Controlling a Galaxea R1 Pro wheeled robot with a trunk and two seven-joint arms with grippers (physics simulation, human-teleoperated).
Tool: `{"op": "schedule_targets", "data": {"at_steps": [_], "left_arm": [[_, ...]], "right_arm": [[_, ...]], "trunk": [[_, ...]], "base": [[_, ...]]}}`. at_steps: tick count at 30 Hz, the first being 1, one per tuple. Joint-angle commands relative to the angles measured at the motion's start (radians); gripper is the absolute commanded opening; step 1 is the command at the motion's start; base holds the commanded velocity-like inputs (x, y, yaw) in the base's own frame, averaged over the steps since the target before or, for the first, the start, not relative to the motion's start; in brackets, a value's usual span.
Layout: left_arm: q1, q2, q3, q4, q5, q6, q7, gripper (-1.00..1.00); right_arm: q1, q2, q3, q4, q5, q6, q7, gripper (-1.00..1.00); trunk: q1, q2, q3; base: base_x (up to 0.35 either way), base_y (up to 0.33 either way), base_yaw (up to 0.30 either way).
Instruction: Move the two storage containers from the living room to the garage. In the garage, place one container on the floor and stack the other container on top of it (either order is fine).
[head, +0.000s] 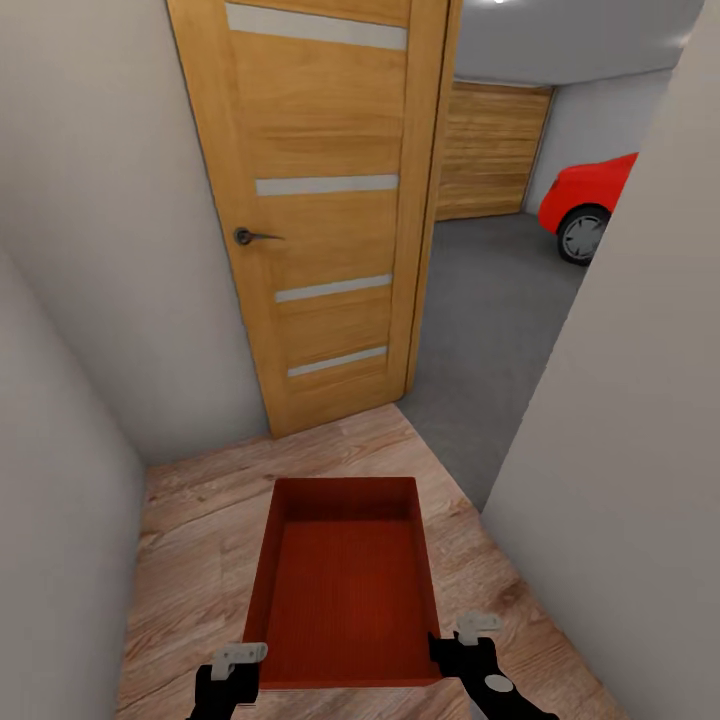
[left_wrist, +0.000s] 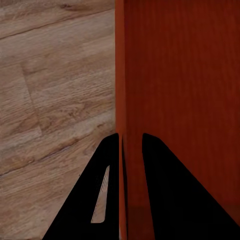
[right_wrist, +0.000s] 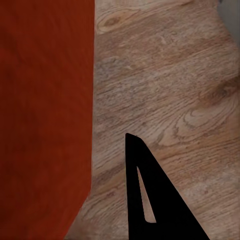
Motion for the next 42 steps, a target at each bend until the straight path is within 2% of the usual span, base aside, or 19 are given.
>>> {"op": "schedule_targets", "data": {"at_steps": [1, 18, 42], "left_arm": [[-0.001, 0.001, 0.015, 0.0, 0.008, -0.003, 0.008, -1.0], [-0.001, 0.001, 0.015, 0.0, 0.009, -0.003, 0.008, -1.0], [-0.001, 0.001, 0.015, -0.001, 0.009, -0.003, 0.008, -1.0]], "right_arm": [[-0.001, -0.016, -0.008, 0.001, 0.0, -0.004, -0.011, -1.0], [-0.001, -0.016, -0.008, 0.001, 0.0, -0.004, -0.011, -1.0], [-0.001, -0.016, -0.008, 0.001, 0.0, -0.004, -0.011, -1.0]], "trunk": [[0.0, 0.0, -0.001], [0.0, 0.0, -0.001], [0.0, 0.0, -0.001]], "base": [[0.214, 0.132, -0.003], [0.207, 0.1, 0.0], [0.036, 0.006, 0.0]]}}
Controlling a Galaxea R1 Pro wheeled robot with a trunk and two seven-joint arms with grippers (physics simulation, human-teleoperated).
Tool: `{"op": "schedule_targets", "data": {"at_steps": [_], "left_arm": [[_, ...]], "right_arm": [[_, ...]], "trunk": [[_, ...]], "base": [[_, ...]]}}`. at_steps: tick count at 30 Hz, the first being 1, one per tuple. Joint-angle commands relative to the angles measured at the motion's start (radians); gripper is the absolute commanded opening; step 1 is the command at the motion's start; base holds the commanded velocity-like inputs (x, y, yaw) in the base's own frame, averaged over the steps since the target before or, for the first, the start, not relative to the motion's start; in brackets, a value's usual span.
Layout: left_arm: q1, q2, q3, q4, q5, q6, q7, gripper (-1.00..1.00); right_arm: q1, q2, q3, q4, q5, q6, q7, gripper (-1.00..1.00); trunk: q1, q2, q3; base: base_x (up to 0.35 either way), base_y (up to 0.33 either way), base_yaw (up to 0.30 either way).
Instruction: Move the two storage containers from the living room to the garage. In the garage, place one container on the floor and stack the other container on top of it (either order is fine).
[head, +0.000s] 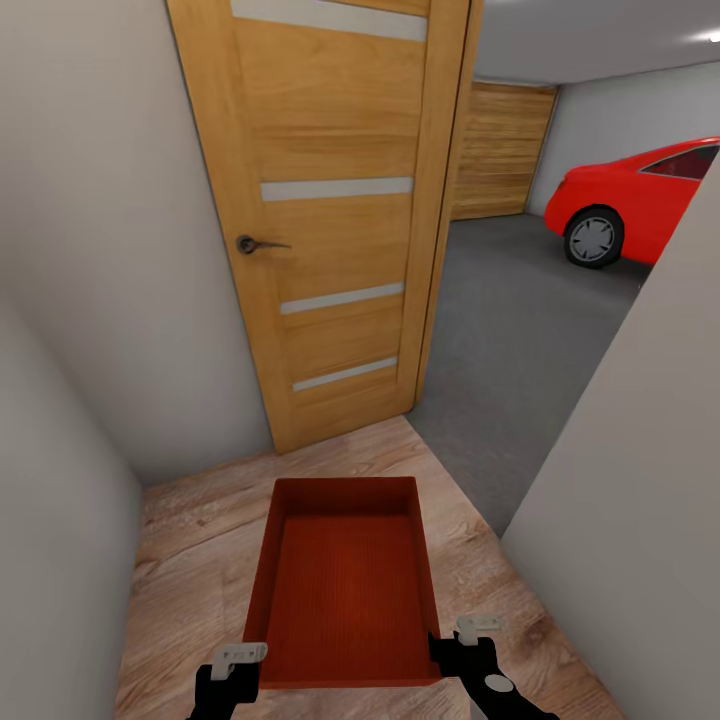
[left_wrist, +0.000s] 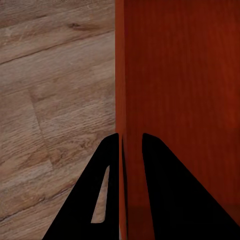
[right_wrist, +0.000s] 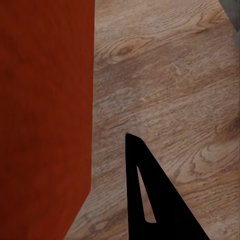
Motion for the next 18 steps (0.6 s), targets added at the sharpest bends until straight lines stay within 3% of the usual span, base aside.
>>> {"op": "schedule_targets", "data": {"at_steps": [1, 13, 18], "left_arm": [[-0.001, 0.001, 0.016, -0.001, 0.008, -0.003, 0.008, -1.0], [-0.001, 0.001, 0.016, -0.001, 0.008, -0.003, 0.008, -1.0], [-0.001, 0.001, 0.016, -0.001, 0.008, -0.003, 0.008, -1.0]], "right_arm": [[-0.001, -0.016, -0.008, 0.001, -0.001, -0.004, -0.011, -1.0], [-0.001, -0.016, -0.008, 0.001, -0.001, -0.004, -0.011, -1.0], [-0.001, -0.016, -0.008, 0.001, -0.001, -0.004, -0.011, -1.0]], "trunk": [[0.0, 0.0, -0.001], [0.0, 0.0, -0.001], [0.0, 0.0, -0.001]], "base": [[0.162, 0.0, 0.0], [0.077, 0.0, -0.005], [0.004, 0.0, -0.14]]}}
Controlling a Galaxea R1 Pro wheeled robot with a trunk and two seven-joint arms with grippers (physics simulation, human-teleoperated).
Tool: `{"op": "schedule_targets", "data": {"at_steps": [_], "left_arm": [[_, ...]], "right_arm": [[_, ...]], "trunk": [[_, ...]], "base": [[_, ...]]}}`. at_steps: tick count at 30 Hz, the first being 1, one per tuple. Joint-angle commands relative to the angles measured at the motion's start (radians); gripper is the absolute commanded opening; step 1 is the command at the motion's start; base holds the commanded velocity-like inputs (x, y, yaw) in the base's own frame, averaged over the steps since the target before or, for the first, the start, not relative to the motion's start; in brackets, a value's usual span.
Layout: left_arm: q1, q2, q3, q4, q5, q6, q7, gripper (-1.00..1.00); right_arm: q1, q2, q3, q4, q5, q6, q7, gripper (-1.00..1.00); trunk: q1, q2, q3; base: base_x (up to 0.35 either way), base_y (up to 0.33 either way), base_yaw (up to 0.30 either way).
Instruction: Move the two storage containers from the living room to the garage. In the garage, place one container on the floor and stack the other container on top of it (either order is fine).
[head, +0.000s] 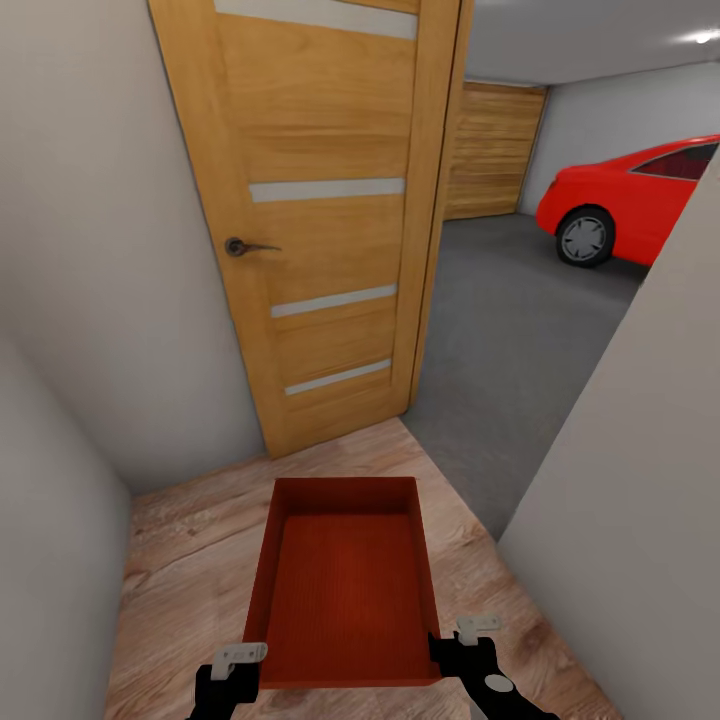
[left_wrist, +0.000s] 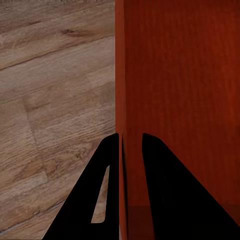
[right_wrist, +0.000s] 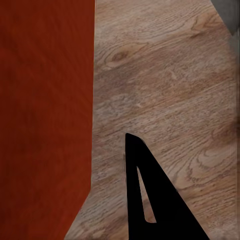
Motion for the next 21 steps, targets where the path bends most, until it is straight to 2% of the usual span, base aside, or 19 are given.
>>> {"op": "schedule_targets", "data": {"at_steps": [1, 10, 15, 21], "left_arm": [[-0.001, 0.001, 0.016, -0.001, 0.008, -0.002, 0.008, -1.0], [-0.001, 0.001, 0.016, -0.001, 0.008, -0.002, 0.008, -1.0], [-0.001, 0.001, 0.016, -0.001, 0.008, -0.002, 0.008, -1.0], [-0.001, 0.001, 0.016, -0.001, 0.007, -0.002, 0.008, -1.0]], "right_arm": [[-0.001, -0.016, -0.008, 0.001, -0.001, -0.004, -0.011, -1.0], [-0.001, -0.016, -0.008, 0.001, -0.001, -0.004, -0.011, -1.0], [-0.001, -0.016, -0.008, 0.001, -0.001, -0.004, -0.011, -1.0], [-0.001, -0.016, -0.008, 0.001, -0.001, -0.004, -0.011, -1.0]], "trunk": [[0.0, 0.0, -0.001], [0.0, 0.0, -0.001], [0.0, 0.0, -0.001], [0.0, 0.0, -0.001]], "base": [[0.001, 0.0, -0.2], [0.0, 0.0, -0.223], [0.021, 0.003, -0.073], [0.148, 0.056, -0.011]]}}
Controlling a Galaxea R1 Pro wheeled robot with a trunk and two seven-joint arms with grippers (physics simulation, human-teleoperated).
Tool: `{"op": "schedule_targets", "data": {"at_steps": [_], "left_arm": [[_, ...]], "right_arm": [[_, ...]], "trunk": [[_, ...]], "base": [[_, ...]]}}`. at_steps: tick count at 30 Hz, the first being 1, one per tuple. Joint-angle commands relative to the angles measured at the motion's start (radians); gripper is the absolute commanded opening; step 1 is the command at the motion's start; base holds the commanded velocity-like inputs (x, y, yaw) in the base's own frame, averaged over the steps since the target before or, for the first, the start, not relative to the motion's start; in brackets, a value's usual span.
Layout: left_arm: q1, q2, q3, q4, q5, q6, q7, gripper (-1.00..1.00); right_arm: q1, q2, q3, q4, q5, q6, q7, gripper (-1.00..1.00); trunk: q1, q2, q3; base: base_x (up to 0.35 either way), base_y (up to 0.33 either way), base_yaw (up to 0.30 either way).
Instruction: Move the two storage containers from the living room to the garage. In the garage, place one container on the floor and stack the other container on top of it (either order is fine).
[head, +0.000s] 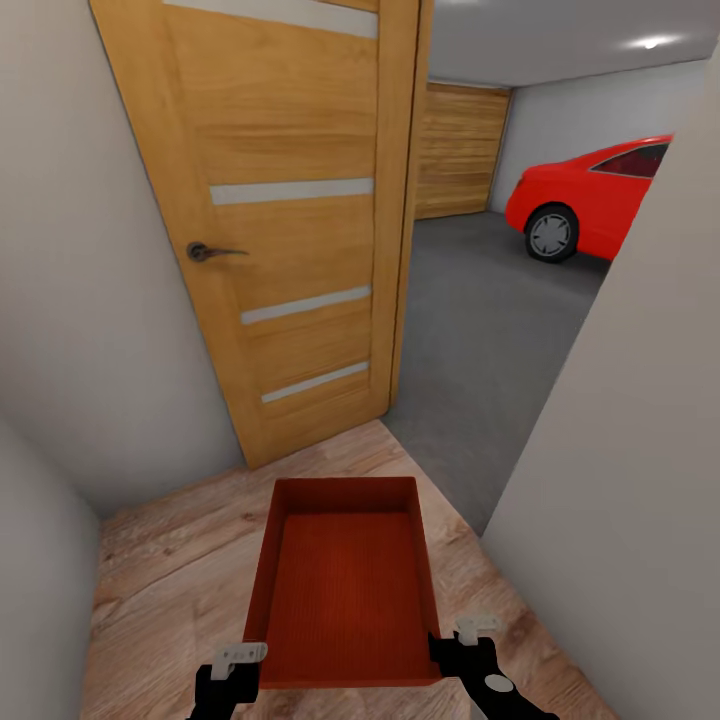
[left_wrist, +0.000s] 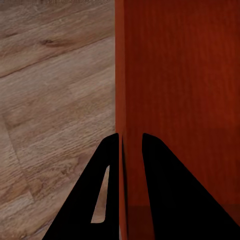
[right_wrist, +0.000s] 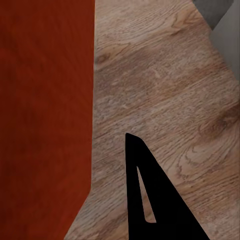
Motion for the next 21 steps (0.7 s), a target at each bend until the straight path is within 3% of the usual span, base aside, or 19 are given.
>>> {"op": "schedule_targets", "data": {"at_steps": [1, 13, 21], "left_arm": [[-0.001, 0.001, 0.016, -0.001, 0.008, -0.003, 0.008, -1.0], [-0.001, 0.001, 0.016, -0.001, 0.009, -0.003, 0.008, -1.0], [-0.001, 0.001, 0.016, -0.001, 0.009, -0.003, 0.008, -1.0]], "right_arm": [[-0.001, -0.016, -0.008, 0.001, 0.0, -0.004, -0.011, -1.0], [-0.001, -0.016, -0.008, 0.001, 0.0, -0.004, -0.011, -1.0], [-0.001, -0.016, -0.008, 0.001, 0.0, -0.004, -0.011, -1.0]], "trunk": [[0.0, 0.0, -0.001], [0.0, 0.0, -0.001], [0.0, 0.0, 0.001]], "base": [[0.181, 0.074, -0.003], [0.09, 0.03, -0.009], [0.003, 0.001, -0.197]]}}
